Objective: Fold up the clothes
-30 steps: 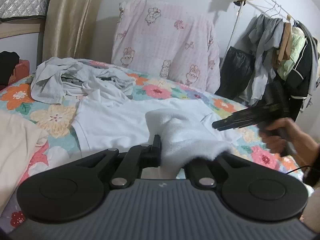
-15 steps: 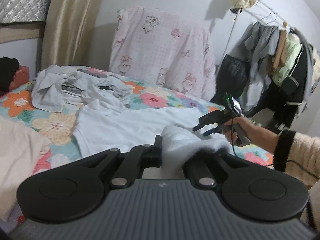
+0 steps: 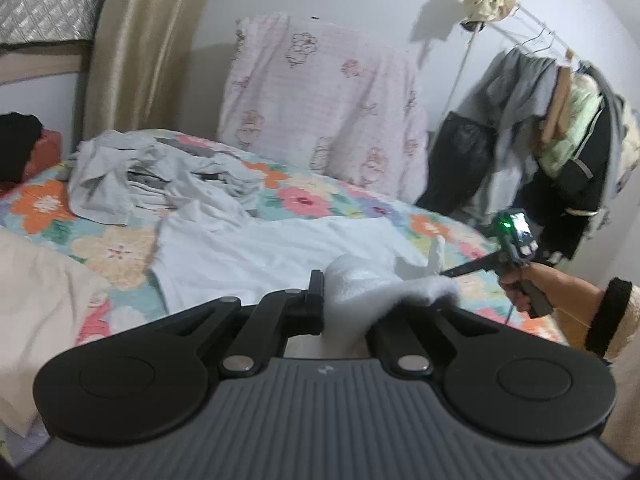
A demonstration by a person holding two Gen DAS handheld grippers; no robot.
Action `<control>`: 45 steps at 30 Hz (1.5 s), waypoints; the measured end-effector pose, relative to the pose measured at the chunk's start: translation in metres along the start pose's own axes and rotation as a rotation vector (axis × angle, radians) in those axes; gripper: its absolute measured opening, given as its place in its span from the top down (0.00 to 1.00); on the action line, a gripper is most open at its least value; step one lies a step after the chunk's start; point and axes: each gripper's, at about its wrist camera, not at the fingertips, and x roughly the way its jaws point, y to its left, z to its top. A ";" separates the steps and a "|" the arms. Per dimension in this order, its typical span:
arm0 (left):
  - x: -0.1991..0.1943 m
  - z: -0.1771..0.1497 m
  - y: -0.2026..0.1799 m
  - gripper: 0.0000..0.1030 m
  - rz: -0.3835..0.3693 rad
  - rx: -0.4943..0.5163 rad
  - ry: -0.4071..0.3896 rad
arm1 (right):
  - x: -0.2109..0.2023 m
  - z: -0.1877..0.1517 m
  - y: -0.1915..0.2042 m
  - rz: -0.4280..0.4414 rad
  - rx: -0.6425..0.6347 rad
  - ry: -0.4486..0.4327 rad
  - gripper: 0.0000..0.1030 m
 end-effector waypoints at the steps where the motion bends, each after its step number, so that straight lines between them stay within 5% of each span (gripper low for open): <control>1: -0.003 0.002 0.000 0.98 -0.019 -0.007 0.000 | -0.015 -0.006 -0.008 0.002 -0.003 0.008 0.99; 8: -0.018 0.009 -0.015 0.98 -0.120 -0.035 0.037 | -0.070 -0.053 -0.027 -0.006 -0.049 0.109 0.99; 15: 0.022 -0.025 0.009 0.98 0.024 -0.172 0.300 | -0.053 -0.114 -0.028 -0.002 0.004 0.264 0.99; 19: 0.033 -0.035 0.028 0.96 0.079 -0.236 0.354 | -0.045 -0.128 -0.029 -0.013 0.016 0.292 1.00; 22: 0.028 -0.025 0.039 0.87 0.086 -0.251 0.321 | -0.061 -0.116 -0.033 0.033 0.021 0.256 0.95; 25: 0.023 -0.008 0.049 0.59 0.094 -0.240 0.258 | -0.080 -0.099 -0.034 0.086 0.022 0.185 0.85; 28: 0.041 0.009 0.068 0.58 0.119 -0.250 0.246 | -0.083 -0.073 -0.032 0.163 0.024 0.104 0.66; 33: 0.115 0.031 0.113 0.58 0.189 -0.217 0.269 | -0.039 -0.018 -0.028 0.260 0.027 0.033 0.60; 37: 0.191 0.041 0.162 0.56 0.242 -0.178 0.290 | 0.016 0.033 -0.032 0.241 0.050 -0.004 0.58; 45: 0.299 0.038 0.259 0.55 0.196 -0.344 0.325 | 0.120 0.109 -0.078 0.148 0.134 -0.024 0.57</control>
